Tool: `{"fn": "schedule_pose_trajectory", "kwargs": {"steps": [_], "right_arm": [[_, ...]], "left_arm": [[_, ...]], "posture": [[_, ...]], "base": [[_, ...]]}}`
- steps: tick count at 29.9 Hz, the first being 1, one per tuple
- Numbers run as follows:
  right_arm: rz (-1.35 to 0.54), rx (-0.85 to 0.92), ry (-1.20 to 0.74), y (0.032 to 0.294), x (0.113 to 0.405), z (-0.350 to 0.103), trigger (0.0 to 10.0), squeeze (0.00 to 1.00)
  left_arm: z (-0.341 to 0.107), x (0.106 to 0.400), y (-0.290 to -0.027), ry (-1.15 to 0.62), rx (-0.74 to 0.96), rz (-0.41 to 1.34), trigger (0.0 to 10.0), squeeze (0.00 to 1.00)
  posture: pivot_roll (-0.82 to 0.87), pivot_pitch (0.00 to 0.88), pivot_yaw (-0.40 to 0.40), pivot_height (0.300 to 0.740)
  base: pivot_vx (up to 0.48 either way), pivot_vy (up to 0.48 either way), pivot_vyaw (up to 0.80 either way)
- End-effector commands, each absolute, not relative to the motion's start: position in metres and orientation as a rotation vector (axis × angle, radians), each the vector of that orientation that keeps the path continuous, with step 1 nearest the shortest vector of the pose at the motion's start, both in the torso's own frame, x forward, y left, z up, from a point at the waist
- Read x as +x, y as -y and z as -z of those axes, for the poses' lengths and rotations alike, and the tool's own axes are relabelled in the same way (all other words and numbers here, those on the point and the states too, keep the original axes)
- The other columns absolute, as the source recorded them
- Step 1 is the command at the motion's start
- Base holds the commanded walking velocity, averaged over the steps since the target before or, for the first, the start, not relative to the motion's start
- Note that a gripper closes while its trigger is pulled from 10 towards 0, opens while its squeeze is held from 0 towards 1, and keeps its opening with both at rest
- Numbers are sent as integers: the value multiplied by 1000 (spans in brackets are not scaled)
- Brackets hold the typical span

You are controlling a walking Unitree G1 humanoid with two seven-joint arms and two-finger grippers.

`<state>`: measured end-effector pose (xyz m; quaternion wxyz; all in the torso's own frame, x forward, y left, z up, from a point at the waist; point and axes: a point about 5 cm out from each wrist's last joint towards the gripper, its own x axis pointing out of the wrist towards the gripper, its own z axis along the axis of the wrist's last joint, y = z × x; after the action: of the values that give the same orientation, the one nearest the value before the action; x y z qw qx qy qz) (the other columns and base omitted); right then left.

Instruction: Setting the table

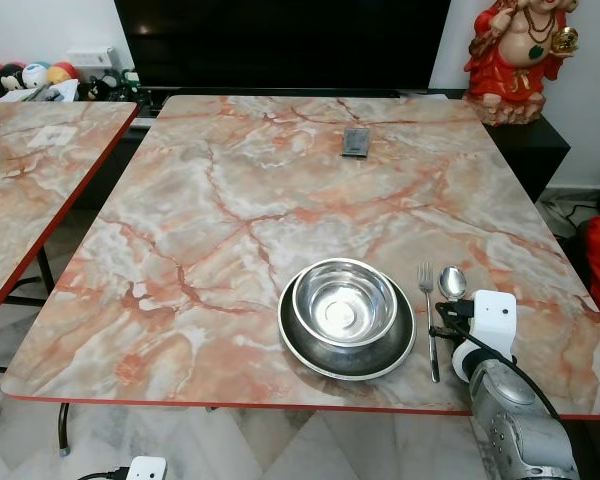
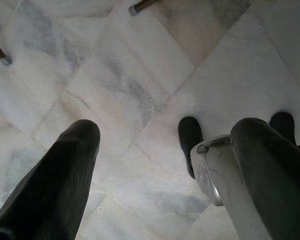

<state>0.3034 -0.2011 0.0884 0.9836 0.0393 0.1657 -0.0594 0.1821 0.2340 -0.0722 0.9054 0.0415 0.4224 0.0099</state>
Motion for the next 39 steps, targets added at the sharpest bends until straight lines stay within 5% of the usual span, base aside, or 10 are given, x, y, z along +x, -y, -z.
{"fn": "schedule_pose_trajectory", "kwargs": {"steps": [1,7,9,15,18,19,39], "right_arm": [[100,82,-366,196,303,-83,10000,455],[100,69,-368,196,302,-82,10000,490],[101,66,-369,196,302,-82,10000,631],[107,59,-371,196,302,-82,10000,588],[109,57,-372,197,302,-82,10000,549],[113,49,-373,197,302,-82,10000,0],[143,-51,-382,200,300,-80,10000,0]], "left_arm": [[76,174,-237,-904,89,-21,10000,0],[76,174,-237,-904,88,-21,10000,0],[76,174,-237,-904,88,-22,10000,0],[75,175,-237,-904,87,-23,10000,0],[75,175,-237,-904,87,-23,10000,0],[75,175,-237,-903,87,-23,10000,0],[75,175,-237,-903,87,-21,10000,0]], "posture": [[-19,117,15,740],[-19,117,15,740],[-19,117,15,740],[-18,122,15,740],[-18,122,15,740],[-18,122,15,740],[-19,123,16,740]], "base": [[0,0,0],[0,0,0],[0,0,0],[0,0,0],[0,0,0],[0,0,0],[0,0,0]]}}
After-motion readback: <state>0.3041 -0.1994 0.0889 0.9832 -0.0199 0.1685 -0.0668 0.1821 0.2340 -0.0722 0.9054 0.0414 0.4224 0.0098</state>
